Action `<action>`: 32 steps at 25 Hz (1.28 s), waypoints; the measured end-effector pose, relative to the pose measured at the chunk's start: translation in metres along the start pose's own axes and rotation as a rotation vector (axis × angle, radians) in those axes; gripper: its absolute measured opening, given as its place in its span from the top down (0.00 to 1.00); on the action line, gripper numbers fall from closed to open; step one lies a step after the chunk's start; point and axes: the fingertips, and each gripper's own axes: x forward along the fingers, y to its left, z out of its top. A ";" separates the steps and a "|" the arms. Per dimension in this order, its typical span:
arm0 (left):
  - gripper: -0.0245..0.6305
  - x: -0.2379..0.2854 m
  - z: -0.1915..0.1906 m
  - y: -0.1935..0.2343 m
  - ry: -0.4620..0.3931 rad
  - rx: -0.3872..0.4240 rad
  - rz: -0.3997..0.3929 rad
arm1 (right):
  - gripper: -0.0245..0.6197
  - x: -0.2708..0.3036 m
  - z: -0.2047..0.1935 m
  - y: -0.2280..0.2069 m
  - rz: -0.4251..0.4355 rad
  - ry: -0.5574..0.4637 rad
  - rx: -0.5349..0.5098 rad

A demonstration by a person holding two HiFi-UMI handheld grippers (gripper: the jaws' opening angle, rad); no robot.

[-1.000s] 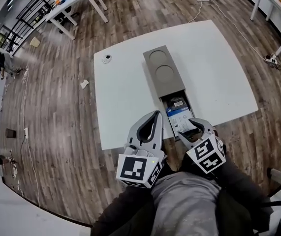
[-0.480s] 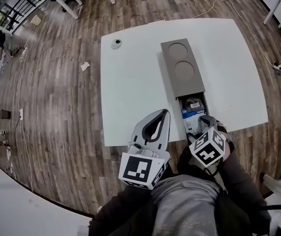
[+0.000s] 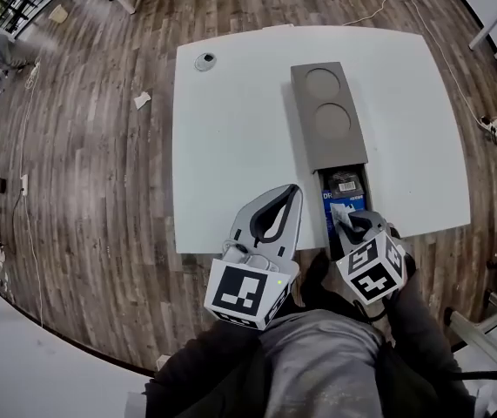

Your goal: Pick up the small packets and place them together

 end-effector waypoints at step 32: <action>0.96 0.032 0.032 -0.061 -0.002 0.118 -0.063 | 0.85 -0.087 0.067 -0.059 -0.111 -0.459 0.101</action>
